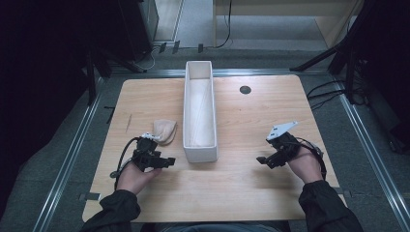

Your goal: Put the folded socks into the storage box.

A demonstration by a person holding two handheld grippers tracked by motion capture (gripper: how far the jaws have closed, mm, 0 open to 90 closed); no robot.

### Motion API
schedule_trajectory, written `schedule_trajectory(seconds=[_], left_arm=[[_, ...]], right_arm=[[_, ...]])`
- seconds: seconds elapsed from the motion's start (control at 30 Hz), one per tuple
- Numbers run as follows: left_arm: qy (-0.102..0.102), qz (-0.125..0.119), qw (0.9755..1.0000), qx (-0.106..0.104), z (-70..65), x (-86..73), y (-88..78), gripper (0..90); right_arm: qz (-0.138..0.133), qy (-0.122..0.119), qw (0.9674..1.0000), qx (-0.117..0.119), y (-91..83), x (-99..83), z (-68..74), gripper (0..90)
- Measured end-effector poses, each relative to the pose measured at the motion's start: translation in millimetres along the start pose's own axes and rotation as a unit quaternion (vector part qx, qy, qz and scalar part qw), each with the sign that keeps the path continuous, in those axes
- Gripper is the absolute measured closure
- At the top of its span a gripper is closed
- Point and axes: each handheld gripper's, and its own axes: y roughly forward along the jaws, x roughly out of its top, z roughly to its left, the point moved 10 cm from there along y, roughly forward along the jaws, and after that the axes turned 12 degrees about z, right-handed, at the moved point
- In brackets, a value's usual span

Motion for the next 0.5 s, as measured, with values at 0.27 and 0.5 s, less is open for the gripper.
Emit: schedule_trajectory(seconds=[0.27,0.5], left_arm=[[-0.009,0.009,0.9999,-0.012,-1.7,1.8,-0.6,33.5],[-0.015,0.005,0.9999,-0.005,3.5,6.9,-0.5,32.4]], right_arm=[[0.001,0.005,1.0000,-0.001,-0.1,-2.1,-0.7,14.5],[0.006,0.004,1.0000,0.002,1.5,-2.5,0.7,14.5]])
